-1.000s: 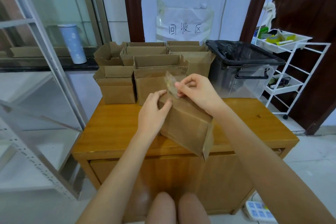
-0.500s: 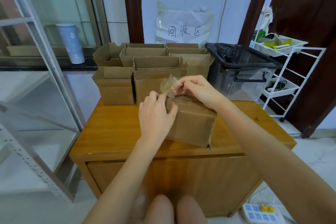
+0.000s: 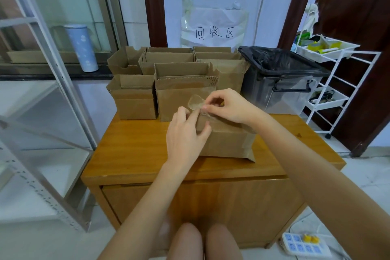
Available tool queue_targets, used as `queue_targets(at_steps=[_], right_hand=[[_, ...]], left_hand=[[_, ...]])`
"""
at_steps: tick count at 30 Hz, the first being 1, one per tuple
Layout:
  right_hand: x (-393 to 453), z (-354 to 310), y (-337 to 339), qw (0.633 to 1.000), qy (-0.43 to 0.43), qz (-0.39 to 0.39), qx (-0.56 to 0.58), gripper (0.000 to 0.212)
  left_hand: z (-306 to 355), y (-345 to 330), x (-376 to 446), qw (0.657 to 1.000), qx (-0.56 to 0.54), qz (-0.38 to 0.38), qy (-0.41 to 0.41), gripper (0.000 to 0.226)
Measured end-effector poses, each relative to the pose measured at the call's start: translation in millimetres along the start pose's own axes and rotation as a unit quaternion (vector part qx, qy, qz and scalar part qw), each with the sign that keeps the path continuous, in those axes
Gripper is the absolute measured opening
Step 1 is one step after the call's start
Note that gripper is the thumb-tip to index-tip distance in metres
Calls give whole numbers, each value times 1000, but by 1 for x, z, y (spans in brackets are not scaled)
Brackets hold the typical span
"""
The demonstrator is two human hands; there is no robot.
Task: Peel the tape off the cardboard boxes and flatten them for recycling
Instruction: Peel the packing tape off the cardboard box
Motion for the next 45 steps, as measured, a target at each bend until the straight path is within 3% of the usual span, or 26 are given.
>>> queue_targets(at_steps=[3, 7, 13, 24, 28, 32, 35, 37, 41, 45], right_hand=[[2, 5, -2, 1000, -12, 19, 7, 4], [5, 13, -13, 1000, -14, 4, -23, 4], [12, 20, -25, 999, -27, 7, -37, 3], [14, 26, -31, 993, -48, 90, -52, 9], [12, 17, -25, 999, -4, 15, -35, 31], [14, 6, -16, 995, -41, -86, -10, 23], [23, 8, -15, 994, -68, -83, 2, 29], [28, 11, -17, 994, -58, -71, -60, 16], [35, 8, -20, 986, -64, -91, -125, 46], [39, -1, -28, 966, -28, -114, -232, 19]], left_hand=[[-6, -4, 0, 999, -15, 24, 18, 43], [-6, -13, -1, 996, 43, 5, -72, 34], [-14, -21, -6, 989, 59, -10, -137, 43], [-15, -28, -13, 990, 38, 0, -139, 40], [-14, -28, -15, 990, 47, 4, -135, 39], [-15, -30, -17, 992, 39, 0, -122, 40], [-15, -30, -16, 992, 36, 0, -120, 40], [-14, -29, -16, 992, 34, 2, -122, 40], [-13, -30, -16, 992, 31, 7, -121, 40], [-12, -31, -17, 992, 37, 13, -120, 40]])
Point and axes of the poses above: each hand's wrist, its own x-axis towards the middle knuckle, its own y-axis out of the back of the hand, z = x × y, the point moved 4 cm from there along x, towards the middle knuckle, and after that the axes turned 2 degrees about x, right-handed, at the moved point
